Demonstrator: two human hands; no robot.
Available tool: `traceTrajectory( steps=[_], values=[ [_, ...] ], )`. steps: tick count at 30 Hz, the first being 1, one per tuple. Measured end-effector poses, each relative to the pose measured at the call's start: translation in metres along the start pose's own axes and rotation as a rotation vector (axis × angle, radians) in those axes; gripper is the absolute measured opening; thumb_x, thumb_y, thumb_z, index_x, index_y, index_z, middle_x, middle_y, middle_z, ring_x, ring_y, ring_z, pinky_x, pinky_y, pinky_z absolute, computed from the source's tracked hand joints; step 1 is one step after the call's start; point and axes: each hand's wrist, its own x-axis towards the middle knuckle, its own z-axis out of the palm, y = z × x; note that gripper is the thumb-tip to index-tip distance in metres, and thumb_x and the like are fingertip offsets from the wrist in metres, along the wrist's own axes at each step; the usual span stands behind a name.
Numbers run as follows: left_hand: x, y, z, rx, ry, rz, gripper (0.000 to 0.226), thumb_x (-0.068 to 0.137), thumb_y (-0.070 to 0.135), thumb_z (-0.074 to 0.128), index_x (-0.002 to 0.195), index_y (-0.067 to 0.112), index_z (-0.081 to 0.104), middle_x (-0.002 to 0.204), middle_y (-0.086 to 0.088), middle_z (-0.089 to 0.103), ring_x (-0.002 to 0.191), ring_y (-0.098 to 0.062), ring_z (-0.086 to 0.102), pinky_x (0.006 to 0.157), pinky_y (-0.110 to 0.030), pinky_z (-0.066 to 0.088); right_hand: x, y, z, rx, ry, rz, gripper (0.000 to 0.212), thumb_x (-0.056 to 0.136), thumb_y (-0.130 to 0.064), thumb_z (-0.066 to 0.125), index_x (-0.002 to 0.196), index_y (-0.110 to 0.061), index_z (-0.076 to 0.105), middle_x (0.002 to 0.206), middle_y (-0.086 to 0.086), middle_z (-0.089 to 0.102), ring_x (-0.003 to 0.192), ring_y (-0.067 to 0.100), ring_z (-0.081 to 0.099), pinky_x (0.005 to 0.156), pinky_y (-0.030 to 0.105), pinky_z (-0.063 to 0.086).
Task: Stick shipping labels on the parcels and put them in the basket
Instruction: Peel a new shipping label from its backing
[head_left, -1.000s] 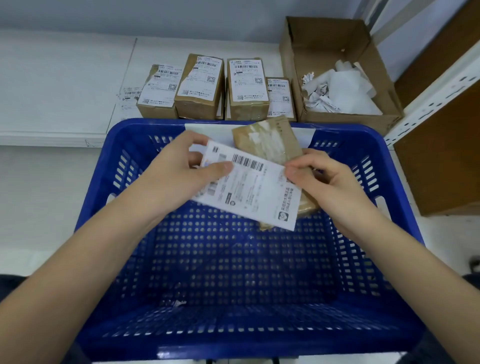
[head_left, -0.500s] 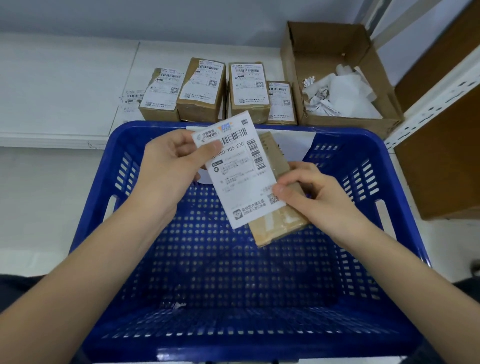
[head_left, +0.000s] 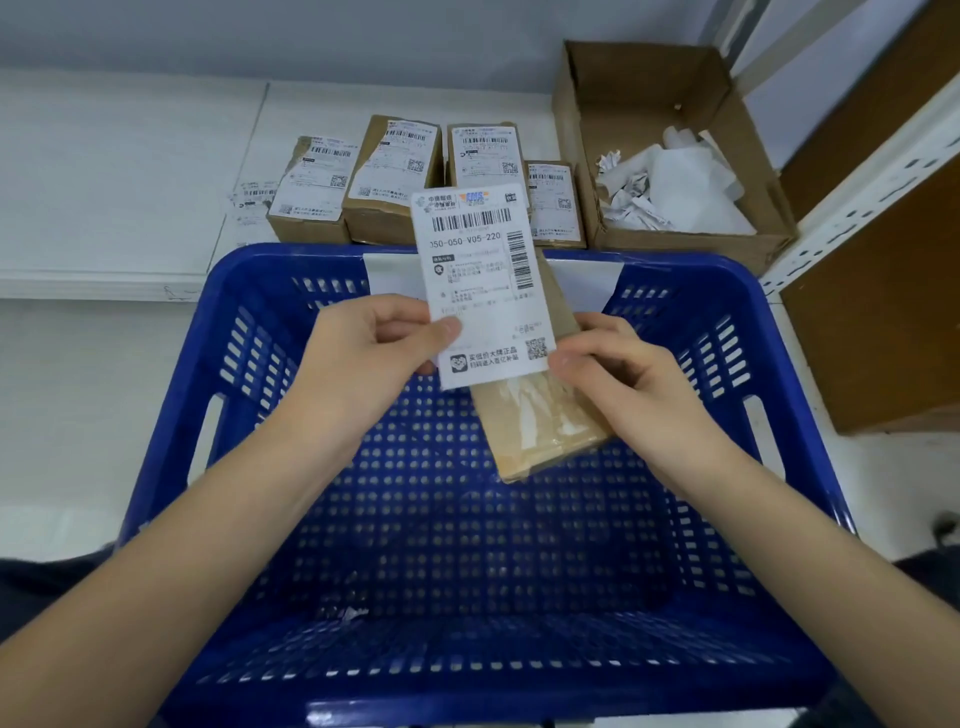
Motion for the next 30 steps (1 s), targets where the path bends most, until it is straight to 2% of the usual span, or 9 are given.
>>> traceTrajectory(
  steps=[3,7,15,19,21,24,27,30],
  values=[
    [0.002,0.0,-0.002,0.001,0.03,0.006,0.004,0.086,0.012,0.069,0.087,0.016,0.07,0.063,0.015,0.069,0.052,0.008,0.058,0.053,-0.005,0.041,-0.001,0.0,0.0,-0.002,-0.013,-0.001,0.012,0.085,-0.016,0.065,0.091,-0.016,0.074,0.127,-0.01,0.053,0.111,0.0,0.054,0.092,0.021,0.046],
    [0.002,0.0,-0.002,0.012,0.032,0.015,0.006,0.086,0.013,0.069,0.091,0.014,0.071,0.072,0.011,0.071,0.053,0.008,0.058,0.054,-0.004,0.041,-0.001,-0.001,0.001,0.01,-0.019,-0.004,0.012,0.085,-0.014,0.065,0.088,-0.021,0.075,0.127,-0.01,0.053,0.113,0.001,0.053,0.091,0.021,0.044],
    [0.004,-0.002,-0.003,0.03,0.045,0.047,0.004,0.087,0.013,0.069,0.09,0.015,0.07,0.075,0.005,0.07,0.053,0.008,0.058,0.055,-0.005,0.041,-0.003,-0.001,0.002,-0.018,-0.034,-0.025,0.012,0.085,-0.014,0.065,0.086,-0.023,0.074,0.127,-0.01,0.053,0.114,0.002,0.054,0.094,0.022,0.045],
    [0.004,-0.005,-0.002,0.065,0.035,0.073,0.005,0.087,0.013,0.068,0.091,0.011,0.07,0.075,-0.002,0.07,0.053,0.006,0.056,0.056,-0.006,0.042,-0.003,-0.001,0.002,-0.023,-0.033,-0.032,0.011,0.085,-0.014,0.067,0.085,-0.022,0.074,0.127,-0.01,0.054,0.113,0.002,0.054,0.094,0.021,0.045],
    [0.005,-0.007,-0.002,0.095,0.04,0.088,0.007,0.087,0.015,0.069,0.092,0.012,0.07,0.079,-0.005,0.071,0.056,0.004,0.056,0.06,-0.011,0.045,-0.003,-0.002,0.002,-0.031,-0.042,-0.038,0.01,0.085,-0.014,0.066,0.086,-0.021,0.074,0.127,-0.01,0.053,0.113,0.0,0.053,0.092,0.016,0.046],
    [0.008,-0.013,-0.002,0.235,0.077,0.122,0.019,0.085,0.021,0.071,0.101,0.014,0.062,0.082,0.003,0.065,0.065,-0.004,0.054,0.069,-0.02,0.047,-0.004,-0.002,0.002,-0.03,-0.044,-0.055,0.01,0.085,-0.012,0.066,0.085,-0.02,0.073,0.126,-0.008,0.052,0.114,-0.001,0.052,0.09,0.012,0.045],
    [0.006,-0.017,0.0,0.482,0.161,0.19,0.044,0.082,0.029,0.074,0.113,0.02,0.044,0.089,0.007,0.049,0.068,-0.004,0.046,0.061,-0.02,0.038,-0.005,-0.002,0.004,-0.047,-0.046,-0.072,0.013,0.085,-0.012,0.067,0.081,-0.023,0.072,0.126,-0.007,0.052,0.117,0.002,0.051,0.086,0.01,0.044],
    [-0.001,-0.019,0.003,0.698,0.16,0.477,0.047,0.081,0.032,0.073,0.119,0.016,0.051,0.101,0.006,0.047,0.082,-0.008,0.047,0.067,-0.026,0.04,-0.006,-0.001,0.008,-0.041,-0.046,-0.061,0.015,0.084,-0.013,0.067,0.079,-0.026,0.072,0.126,-0.006,0.052,0.115,0.001,0.051,0.082,0.008,0.044]
  ],
)
